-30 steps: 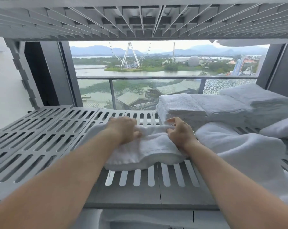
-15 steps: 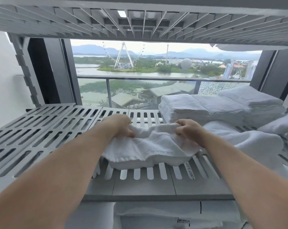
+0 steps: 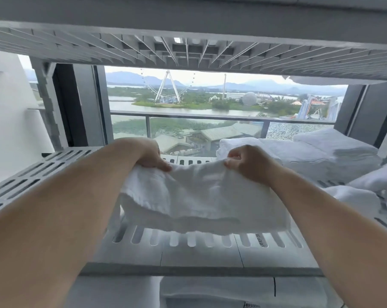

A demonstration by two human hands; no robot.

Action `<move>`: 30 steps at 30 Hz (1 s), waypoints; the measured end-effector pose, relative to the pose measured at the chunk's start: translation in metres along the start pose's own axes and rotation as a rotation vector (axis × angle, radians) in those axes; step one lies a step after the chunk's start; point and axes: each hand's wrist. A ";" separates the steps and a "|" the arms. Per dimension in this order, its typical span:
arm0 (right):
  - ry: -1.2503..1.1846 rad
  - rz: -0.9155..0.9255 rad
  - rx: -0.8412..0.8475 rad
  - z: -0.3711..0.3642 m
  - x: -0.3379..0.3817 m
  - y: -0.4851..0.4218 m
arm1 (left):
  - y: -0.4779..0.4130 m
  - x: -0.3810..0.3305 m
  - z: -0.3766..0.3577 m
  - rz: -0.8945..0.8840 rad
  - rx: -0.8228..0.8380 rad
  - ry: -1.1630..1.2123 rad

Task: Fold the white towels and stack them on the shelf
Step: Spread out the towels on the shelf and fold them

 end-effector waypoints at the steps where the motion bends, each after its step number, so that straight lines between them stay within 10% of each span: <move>1: 0.047 -0.019 0.025 0.003 0.003 -0.003 | 0.003 0.002 0.001 0.021 0.017 -0.019; 9: 0.163 -0.268 0.209 -0.066 -0.037 0.001 | -0.014 -0.003 -0.061 -0.136 -0.119 -0.078; 23: 0.222 -0.194 -0.176 -0.088 -0.004 0.010 | 0.001 -0.081 -0.089 -0.540 0.310 0.116; 30: 0.061 -0.196 -0.216 -0.104 0.024 0.014 | -0.002 -0.071 -0.106 -0.622 0.146 0.114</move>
Point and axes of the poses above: each hand's wrist, its own y-axis away from the middle knuckle, its own z-axis out of the back of the hand, x = y × z, and after that the axes turned 15 degrees about x, right-handed
